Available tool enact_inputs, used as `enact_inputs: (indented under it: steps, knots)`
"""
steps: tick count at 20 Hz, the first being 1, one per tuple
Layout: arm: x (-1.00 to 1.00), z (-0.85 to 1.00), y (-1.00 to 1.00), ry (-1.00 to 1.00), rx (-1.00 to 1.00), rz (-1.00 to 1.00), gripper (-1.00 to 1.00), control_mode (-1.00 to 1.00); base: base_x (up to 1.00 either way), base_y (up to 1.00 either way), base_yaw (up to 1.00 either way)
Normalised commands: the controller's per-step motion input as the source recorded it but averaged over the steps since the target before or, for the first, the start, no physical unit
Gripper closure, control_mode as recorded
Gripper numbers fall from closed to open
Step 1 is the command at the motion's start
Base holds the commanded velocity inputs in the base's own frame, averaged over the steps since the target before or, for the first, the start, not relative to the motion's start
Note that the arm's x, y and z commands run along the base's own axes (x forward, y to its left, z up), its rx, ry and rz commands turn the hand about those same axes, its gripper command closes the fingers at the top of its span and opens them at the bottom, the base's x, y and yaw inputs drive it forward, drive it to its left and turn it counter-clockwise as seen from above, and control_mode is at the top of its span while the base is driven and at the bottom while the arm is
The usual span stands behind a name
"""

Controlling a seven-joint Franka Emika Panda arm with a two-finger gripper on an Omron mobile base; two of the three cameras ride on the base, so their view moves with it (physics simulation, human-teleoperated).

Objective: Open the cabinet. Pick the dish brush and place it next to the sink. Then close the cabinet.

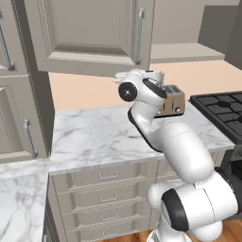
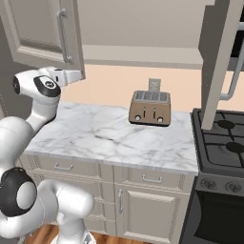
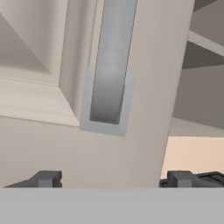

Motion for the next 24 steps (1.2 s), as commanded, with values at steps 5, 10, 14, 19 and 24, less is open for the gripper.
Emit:
enact_inputs:
  steps: [5, 10, 14, 19, 24]
  knots:
    - [0.34, 0.27, -0.29, 0.02, 0.00, 0.09, -1.00, -1.00, 0.00, 0.00, 0.00]
    - [0.35, 0.35, -0.31, 0.06, 0.00, 0.09, -1.00, -1.00, 0.00, 0.00, 0.00]
    - [0.29, 0.31, -0.25, 0.09, 0.00, 0.09, -1.00, -1.00, 0.00, 0.00, 0.00]
    - [0.31, 0.26, -0.18, 0.08, 0.00, 0.08, -1.00, -1.00, 0.00, 0.00, 0.00]
    - [0.27, 0.12, -0.10, 0.07, 0.00, 0.07, -1.00, -1.00, 0.00, 0.00, 0.00]
